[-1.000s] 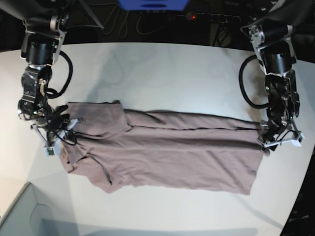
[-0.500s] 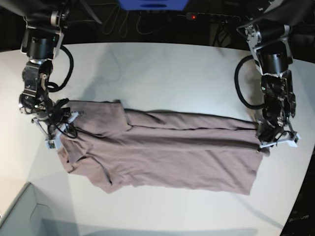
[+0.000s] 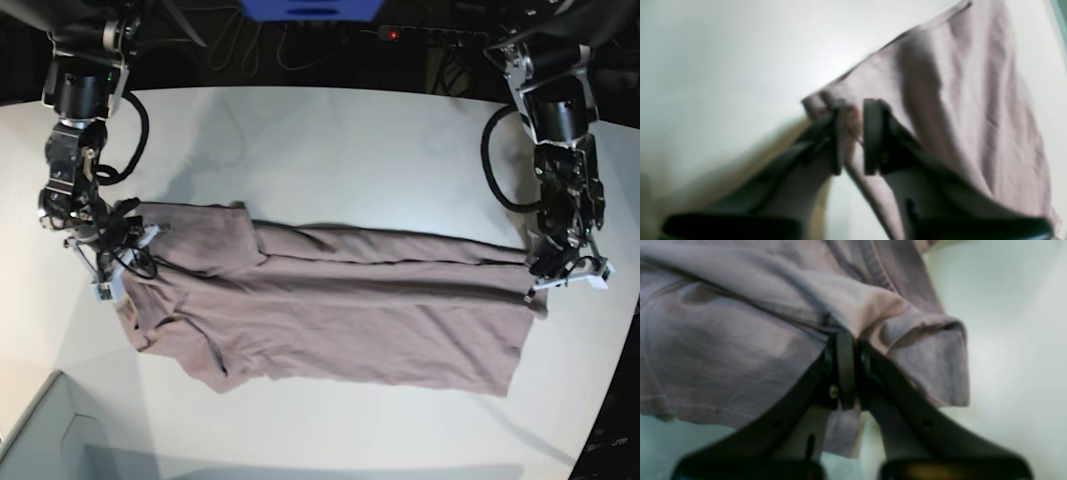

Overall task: Layout the t-shirt on the table in an organized manner, then fold the t-shirt properly
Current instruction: 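Hold the shirt edge with both grippers and lay it flat, then lift the shirt edge with both grippers and stretch it apart, then raise the held shirt edge high with both grippers and swing it, then lower the shirt onto the table with both grippers, pulling it flat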

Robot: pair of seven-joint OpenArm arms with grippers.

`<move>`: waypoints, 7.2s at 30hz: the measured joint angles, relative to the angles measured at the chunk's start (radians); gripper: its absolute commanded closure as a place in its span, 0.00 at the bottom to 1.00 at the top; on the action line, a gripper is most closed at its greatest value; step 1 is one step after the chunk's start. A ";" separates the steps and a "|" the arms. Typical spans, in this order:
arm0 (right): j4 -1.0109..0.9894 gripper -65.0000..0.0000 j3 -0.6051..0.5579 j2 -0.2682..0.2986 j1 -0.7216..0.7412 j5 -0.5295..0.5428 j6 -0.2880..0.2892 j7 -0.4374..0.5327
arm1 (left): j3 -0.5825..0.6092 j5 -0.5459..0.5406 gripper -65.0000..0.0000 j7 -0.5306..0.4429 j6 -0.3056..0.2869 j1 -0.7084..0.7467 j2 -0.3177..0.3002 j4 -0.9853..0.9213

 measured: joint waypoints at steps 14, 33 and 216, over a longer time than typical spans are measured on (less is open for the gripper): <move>0.000 1.00 0.000 0.000 -0.019 0.000 0.000 0.004 | 0.000 0.007 0.57 -0.007 0.003 -0.010 0.003 -0.010; 0.000 1.00 0.000 0.000 -0.020 0.000 0.000 0.004 | 0.000 -0.001 1.00 -0.010 -0.007 -0.070 0.006 -0.126; 0.858 1.00 0.529 -0.335 -0.784 0.297 0.178 -0.114 | -0.121 -0.166 1.00 0.073 -0.011 0.661 0.036 0.584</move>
